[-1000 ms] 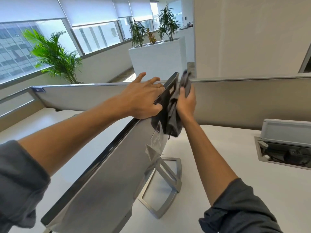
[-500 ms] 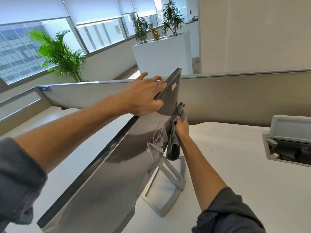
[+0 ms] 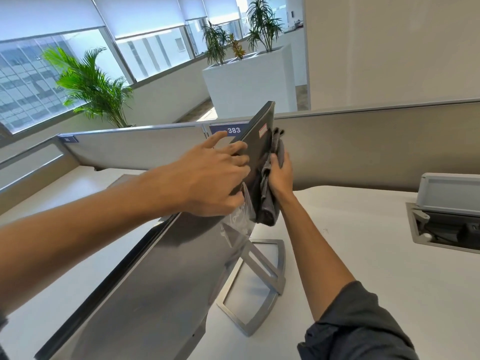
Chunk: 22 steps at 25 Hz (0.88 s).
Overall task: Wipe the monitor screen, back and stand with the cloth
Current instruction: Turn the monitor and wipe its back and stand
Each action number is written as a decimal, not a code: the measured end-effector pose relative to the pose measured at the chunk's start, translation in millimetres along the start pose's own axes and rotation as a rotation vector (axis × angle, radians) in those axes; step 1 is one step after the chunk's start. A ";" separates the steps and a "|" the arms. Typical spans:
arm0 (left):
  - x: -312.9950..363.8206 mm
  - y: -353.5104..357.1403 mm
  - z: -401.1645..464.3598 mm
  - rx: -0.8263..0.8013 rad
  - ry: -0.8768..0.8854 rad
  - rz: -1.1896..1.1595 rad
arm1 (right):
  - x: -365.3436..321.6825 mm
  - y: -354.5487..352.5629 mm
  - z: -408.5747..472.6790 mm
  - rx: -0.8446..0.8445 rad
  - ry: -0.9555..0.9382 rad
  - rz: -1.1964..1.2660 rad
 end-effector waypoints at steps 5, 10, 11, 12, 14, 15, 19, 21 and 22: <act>10.0 4.3 -13.7 -0.072 0.001 0.116 | 101.4 -20.6 -30.7 -0.084 0.333 -0.192; 12.4 5.4 -11.3 -0.041 -0.025 0.082 | 94.5 -56.2 -28.0 -0.029 0.283 -0.332; 12.8 6.4 -10.5 -0.037 -0.026 0.076 | 83.4 -56.6 -23.5 0.022 0.231 -0.308; 13.3 7.5 -10.3 -0.029 -0.021 0.080 | 72.8 -51.7 -20.4 0.029 0.175 -0.273; 14.4 8.9 -10.9 -0.019 -0.017 0.076 | 63.3 -31.9 -20.5 -0.024 0.091 -0.269; 14.4 9.1 -11.5 -0.018 -0.019 0.062 | 67.1 -24.6 -22.4 -0.051 0.086 -0.309; 13.8 5.7 -10.5 -0.012 -0.021 0.029 | 112.9 -38.8 -31.6 -0.253 0.338 -0.529; 13.9 6.3 -10.2 -0.027 -0.018 0.039 | 111.4 -48.3 -35.4 -0.264 0.365 -0.602; 13.2 7.1 -10.8 -0.031 -0.019 0.045 | 99.6 -50.6 -35.7 -0.180 0.329 -0.562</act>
Point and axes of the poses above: each hand's wrist, its own z-axis towards the middle knuckle, its own y-axis out of the palm, x = y × z, the point moved 4 cm from there along z, towards the middle knuckle, and after that the axes turned 9 degrees about z, right-handed, at the moved point
